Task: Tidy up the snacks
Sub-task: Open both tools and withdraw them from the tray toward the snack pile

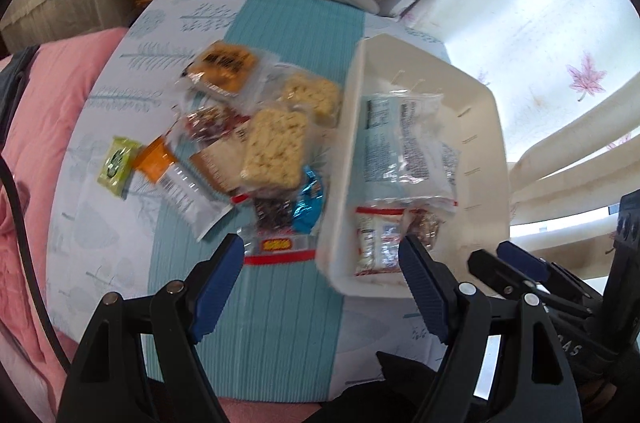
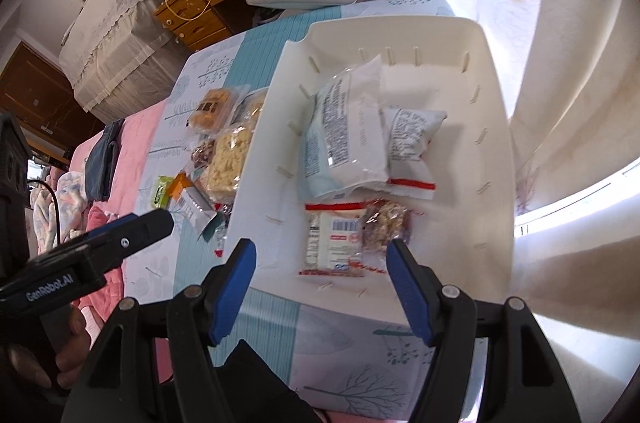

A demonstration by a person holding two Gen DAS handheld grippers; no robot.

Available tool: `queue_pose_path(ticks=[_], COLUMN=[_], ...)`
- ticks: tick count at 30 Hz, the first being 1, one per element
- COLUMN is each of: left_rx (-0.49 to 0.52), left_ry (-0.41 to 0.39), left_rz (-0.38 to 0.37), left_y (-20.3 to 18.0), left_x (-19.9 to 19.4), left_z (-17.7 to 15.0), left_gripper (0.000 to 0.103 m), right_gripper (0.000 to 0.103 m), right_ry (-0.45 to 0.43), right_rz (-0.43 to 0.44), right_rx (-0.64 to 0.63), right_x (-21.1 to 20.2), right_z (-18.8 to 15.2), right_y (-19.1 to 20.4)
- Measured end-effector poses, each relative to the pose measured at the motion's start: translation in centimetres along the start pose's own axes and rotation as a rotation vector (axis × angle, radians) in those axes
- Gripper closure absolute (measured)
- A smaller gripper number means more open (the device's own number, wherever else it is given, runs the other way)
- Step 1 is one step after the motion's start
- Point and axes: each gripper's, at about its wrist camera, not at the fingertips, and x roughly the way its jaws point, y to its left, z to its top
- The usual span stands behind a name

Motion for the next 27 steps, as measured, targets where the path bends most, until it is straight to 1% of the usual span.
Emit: queue_pose_path(ticks=[5,14,18,27], left_rx=[-0.075,-0.164,-0.184,-0.191], left_ry=[0.018,0.022,0.027,0.030], left_rz=[0.019,0.021,0.024,0.033], left_y=[3.7,9.0,11.4,16.2], left_x=[-0.1,-0.9,-1.4,-2.4], left_z=[-1.3,-2.8,-3.0,-2.2], left_gripper=[0.025,0.025,0.025,0.025], right_gripper=[0.035,0.035,0.035,0.035], right_ry=[0.016,0.052,0.060,0.053], right_rz=[0.010,0.015,0.015,0.017], right_rx=[-0.013,-0.049,-0.063,-0.082], right_x=[0.4,1.8,2.4,3.9], right_z=[-0.4,-1.0,-1.2,-1.3], right_y=[1.5,5.2,7.4,12.5])
